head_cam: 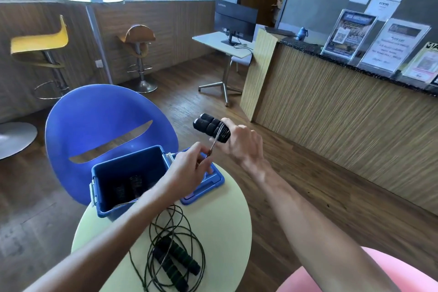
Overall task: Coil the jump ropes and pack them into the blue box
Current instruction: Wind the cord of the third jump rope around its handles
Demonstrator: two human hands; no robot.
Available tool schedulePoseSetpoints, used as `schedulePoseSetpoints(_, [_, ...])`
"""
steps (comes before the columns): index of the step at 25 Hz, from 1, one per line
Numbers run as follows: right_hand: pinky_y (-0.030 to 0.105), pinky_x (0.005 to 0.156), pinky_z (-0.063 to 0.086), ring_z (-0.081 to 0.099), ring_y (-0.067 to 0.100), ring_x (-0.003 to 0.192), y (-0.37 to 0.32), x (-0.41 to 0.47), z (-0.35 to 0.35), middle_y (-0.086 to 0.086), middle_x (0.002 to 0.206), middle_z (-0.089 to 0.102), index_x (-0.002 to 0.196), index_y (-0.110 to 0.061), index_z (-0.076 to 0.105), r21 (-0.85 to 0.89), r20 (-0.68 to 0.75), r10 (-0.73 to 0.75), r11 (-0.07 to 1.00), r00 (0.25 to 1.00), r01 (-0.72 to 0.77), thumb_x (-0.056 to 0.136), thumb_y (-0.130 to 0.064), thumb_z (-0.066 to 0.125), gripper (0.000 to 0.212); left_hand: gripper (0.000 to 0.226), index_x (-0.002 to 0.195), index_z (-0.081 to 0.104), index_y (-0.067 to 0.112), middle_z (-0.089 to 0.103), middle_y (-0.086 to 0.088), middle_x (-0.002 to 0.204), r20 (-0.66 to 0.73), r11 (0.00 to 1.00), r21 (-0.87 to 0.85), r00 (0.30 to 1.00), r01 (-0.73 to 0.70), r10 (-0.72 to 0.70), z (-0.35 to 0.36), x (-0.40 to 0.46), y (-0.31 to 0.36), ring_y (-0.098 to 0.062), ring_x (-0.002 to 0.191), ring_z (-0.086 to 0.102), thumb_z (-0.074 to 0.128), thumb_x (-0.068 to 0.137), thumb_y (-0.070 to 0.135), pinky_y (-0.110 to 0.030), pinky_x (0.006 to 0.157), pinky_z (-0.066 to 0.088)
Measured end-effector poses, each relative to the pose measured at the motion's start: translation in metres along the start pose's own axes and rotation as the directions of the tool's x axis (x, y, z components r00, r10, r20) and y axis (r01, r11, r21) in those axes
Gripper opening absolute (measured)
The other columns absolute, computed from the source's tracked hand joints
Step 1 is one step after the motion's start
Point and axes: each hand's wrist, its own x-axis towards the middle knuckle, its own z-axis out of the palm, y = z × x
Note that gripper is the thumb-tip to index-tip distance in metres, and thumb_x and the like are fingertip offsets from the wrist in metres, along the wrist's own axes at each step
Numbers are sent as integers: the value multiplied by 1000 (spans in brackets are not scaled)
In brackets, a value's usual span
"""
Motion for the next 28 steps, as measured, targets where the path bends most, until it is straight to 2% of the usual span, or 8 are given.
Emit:
schedulePoseSetpoints(1, [34,63,43,70,35,89,0,-2,0,10,99,72,139,-30,53,23,-3,-10,1000,1000,10,84,-65,64,65,30,101,59,5,70,-6,78,147,947,-281,982,157,-119,-3,3,-1,-17,61,55,48,101,32,-30,62,48])
schedulePoseSetpoints(3, [38,67,48,68,38,86,-4,-9,4,9,95,68,141,-34,49,64,19,-36,997,999,34,83,-70,58,69,52,101,65,0,65,-10,74,331,789,-513,926,338,-182,-9,9,-2,-19,62,57,42,100,46,-29,64,52])
schedulePoseSetpoints(5, [40,68,50,68,38,84,-10,-10,4,8,92,66,140,-35,49,74,20,-53,996,998,51,81,-73,58,71,49,98,68,0,59,-7,71,333,713,-615,931,336,-151,-12,14,-2,-18,62,56,46,98,44,-32,66,54])
schedulePoseSetpoints(7, [38,66,49,68,37,85,-11,-10,2,7,93,67,139,-36,49,66,6,-43,997,999,43,80,-75,57,71,35,96,66,4,53,-3,67,297,636,-703,944,318,-143,-9,17,-3,-13,54,48,50,98,35,-24,53,47])
schedulePoseSetpoints(10, [36,62,44,70,38,88,-8,-10,0,9,94,71,125,-27,56,50,40,-4,999,999,2,79,-80,52,70,26,91,59,6,38,1,59,184,735,-634,970,242,-161,-2,18,8,-7,43,29,45,102,25,-18,41,25])
schedulePoseSetpoints(13, [35,60,40,69,40,89,-8,-8,-2,12,93,73,106,-15,56,96,114,57,993,992,-69,78,-76,57,67,29,85,56,6,30,4,54,76,851,-490,982,188,-174,5,17,20,-5,38,27,39,104,20,-16,38,26])
schedulePoseSetpoints(24, [31,61,36,66,31,81,-14,-9,-19,0,81,68,95,-23,57,219,180,127,962,975,-165,76,-59,73,43,34,82,50,2,28,5,49,130,852,-513,991,105,-44,4,12,-2,-7,40,22,35,105,21,-15,38,26])
schedulePoseSetpoints(28, [33,61,40,68,34,85,-10,-11,-8,4,87,72,98,-23,58,139,155,120,980,981,-141,75,-59,71,45,35,81,47,3,26,1,53,168,889,-450,986,80,-4,4,11,-5,-8,42,21,33,106,24,-15,40,24])
